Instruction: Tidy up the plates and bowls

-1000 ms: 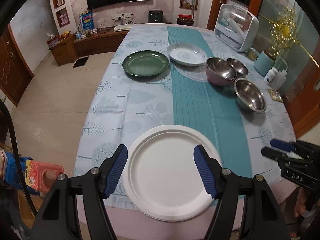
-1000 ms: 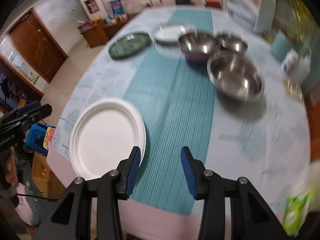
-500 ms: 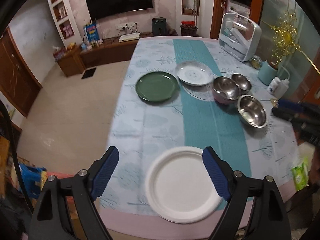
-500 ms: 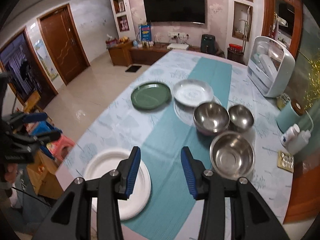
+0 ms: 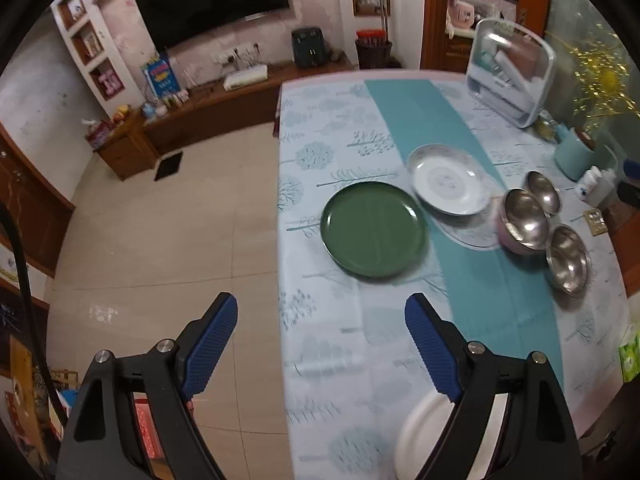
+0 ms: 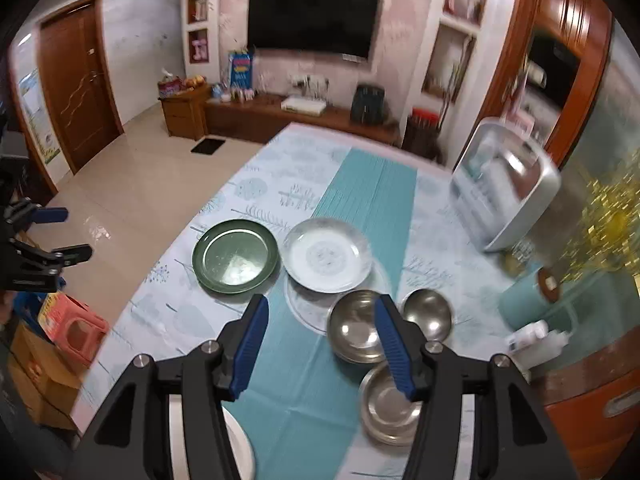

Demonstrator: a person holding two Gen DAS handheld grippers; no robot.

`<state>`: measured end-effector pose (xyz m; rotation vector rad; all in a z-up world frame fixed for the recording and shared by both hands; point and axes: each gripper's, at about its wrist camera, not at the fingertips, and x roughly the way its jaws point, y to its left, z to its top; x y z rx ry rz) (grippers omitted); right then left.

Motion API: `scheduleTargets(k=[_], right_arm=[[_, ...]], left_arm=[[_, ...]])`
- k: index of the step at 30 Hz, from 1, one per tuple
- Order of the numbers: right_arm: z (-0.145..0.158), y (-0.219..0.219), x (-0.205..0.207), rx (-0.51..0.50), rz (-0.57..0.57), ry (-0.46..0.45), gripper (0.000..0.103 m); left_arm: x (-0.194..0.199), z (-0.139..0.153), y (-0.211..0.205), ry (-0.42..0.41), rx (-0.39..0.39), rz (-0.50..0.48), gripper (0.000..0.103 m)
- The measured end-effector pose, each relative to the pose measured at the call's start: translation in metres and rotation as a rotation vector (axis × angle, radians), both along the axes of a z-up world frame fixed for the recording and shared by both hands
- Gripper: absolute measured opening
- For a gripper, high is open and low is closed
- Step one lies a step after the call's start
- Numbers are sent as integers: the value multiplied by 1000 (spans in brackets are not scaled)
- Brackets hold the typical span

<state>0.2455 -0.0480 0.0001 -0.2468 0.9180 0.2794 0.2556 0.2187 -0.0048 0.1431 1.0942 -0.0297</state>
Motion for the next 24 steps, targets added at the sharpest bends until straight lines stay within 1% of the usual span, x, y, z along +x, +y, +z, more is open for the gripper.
scheduleTargets(k=[3,5,7,11,16,20,24], right_arm=[[-25,8,33,48,-51,98,55],[-50,14,55,94,-96,171,55],[-76,22,71,131,-132,240,55],[-117,37,94,184,-177,342,55],[-165,52,123,275,-226,458,55],[-203,53,142,338,-285,534,55],[-227,55,156,401,-320,568,46]], left_arm=[[45,-36,16,65,-25,-19,85],[69,-61,25,103,-30,-32,85],[85,-84,30,140,-39,-31,85],[118,-126,40,201,-88,-26,85],[148,-162,35,249,-130,-42,85],[166,-183,30,283,-187,-44,85],[179,-200,28,296,-256,-54,84]])
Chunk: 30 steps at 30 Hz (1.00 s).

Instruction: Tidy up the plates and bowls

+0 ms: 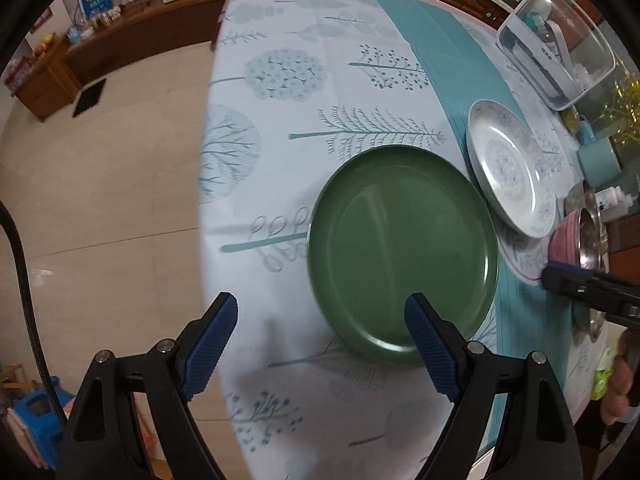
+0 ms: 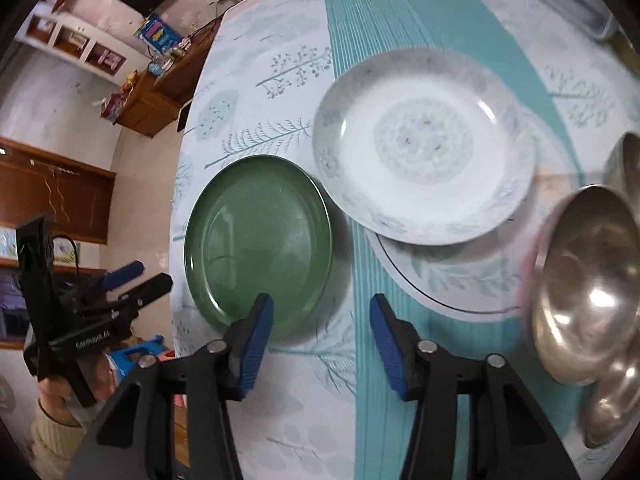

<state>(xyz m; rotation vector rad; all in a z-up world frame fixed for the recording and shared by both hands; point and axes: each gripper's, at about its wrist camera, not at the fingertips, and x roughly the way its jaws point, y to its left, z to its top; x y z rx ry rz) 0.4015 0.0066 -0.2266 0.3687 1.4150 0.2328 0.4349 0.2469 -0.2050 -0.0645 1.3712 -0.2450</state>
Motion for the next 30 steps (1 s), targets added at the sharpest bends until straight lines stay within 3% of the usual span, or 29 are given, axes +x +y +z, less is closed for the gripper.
scheduleTargets(k=[9,12,14,21,23,25,27,30], right_arm=[[-37,7,25,40,-46,61,27],[-44,9,31,37,-48,71,23],[-48,10,34,31,-42,76,19],[-58,14,39,24,-11,83,9],[-57,15,40,18,-7,76,9],[-57,13,41,18,-6,78,9],[-58,13,41,22,-5,78,9],[-58,15,38,20,10,79,9]], left_arm=[[21,-26,2,63,-111,12,83],[25,-34,2,79,-130,21,78],[27,-37,1,81,-145,11,63],[31,-47,-6,88,-155,-16,37],[31,-49,-4,70,-133,-15,20],[32,-51,3,71,-136,1,9],[30,-52,12,79,-166,5,7],[24,-51,10,63,-138,-19,7]])
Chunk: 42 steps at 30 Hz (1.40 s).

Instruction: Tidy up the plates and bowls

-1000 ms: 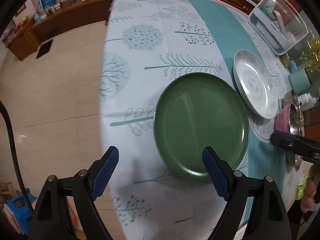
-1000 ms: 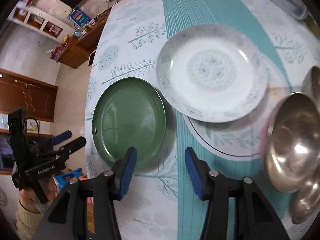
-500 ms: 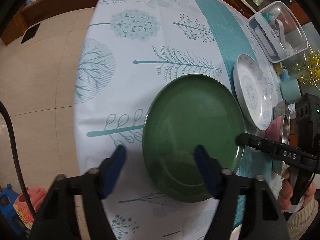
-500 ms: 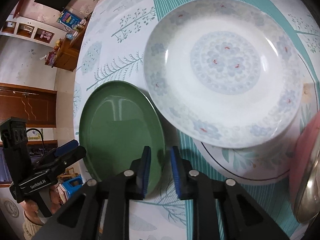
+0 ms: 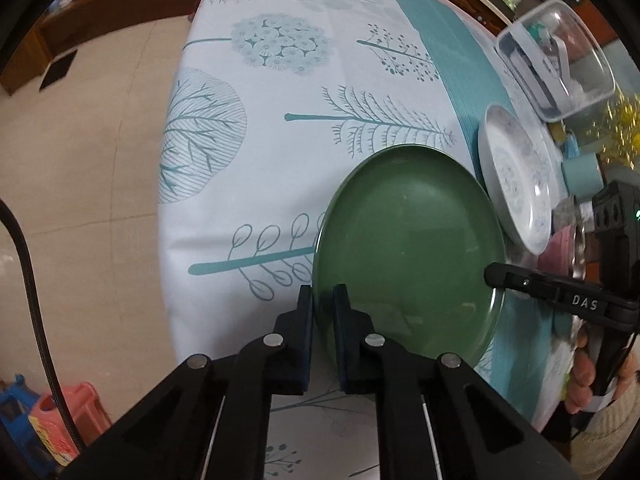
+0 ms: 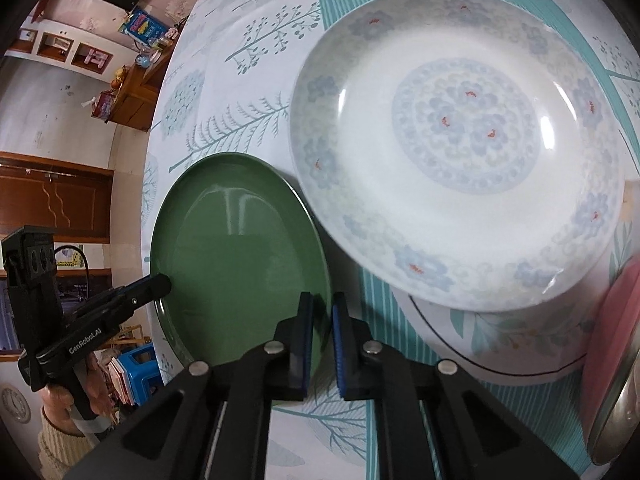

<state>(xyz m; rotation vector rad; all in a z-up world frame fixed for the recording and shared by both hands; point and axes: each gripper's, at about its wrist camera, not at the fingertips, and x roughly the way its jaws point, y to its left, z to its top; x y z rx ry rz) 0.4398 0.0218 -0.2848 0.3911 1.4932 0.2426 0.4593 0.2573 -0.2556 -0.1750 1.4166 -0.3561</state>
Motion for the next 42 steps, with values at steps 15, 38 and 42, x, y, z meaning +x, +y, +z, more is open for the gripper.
scheduleTargets(k=[15,38,42], right_arm=[[41,-7,-51,19,82,-42,7],[97,-84,-288,17,223,-17,7],[80,-89,-317,12,240,8,7]], left_arm=[[-61,39,6,-20,-62,-1,6],[-356,78,-53,74,-41,-14,6],[-388,54,-54,117,-46,5,6]])
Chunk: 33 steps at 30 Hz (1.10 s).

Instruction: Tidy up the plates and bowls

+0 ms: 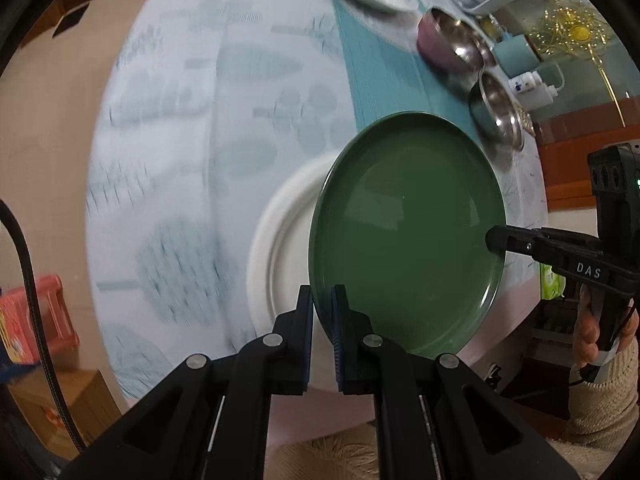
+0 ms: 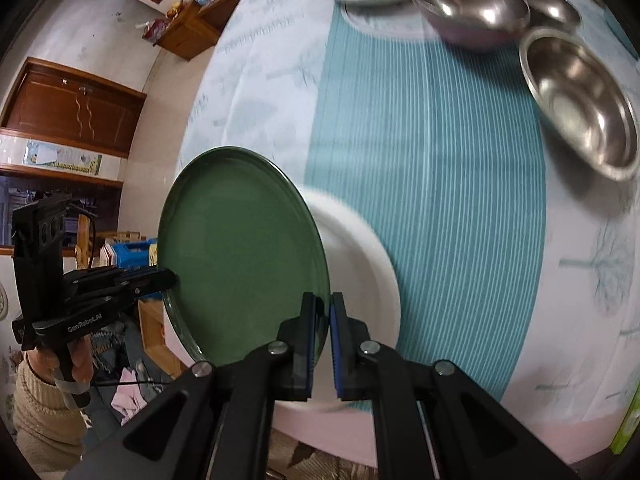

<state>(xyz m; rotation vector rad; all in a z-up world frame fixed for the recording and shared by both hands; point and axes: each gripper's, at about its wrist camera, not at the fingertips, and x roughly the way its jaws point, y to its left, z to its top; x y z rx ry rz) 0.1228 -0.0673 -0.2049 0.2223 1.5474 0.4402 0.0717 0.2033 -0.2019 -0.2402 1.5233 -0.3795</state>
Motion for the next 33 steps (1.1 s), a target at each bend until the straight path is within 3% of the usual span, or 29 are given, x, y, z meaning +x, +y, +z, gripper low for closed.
scheduleTargets(k=[11,33], right_arm=[[-49,-3,-32,-14,-14,71,7],[-69,6,-23,-73,7,79,8]], left_arm=[[-30,-44,2,38,47,24,6],[-3,-67,-11,64,73,6,6]])
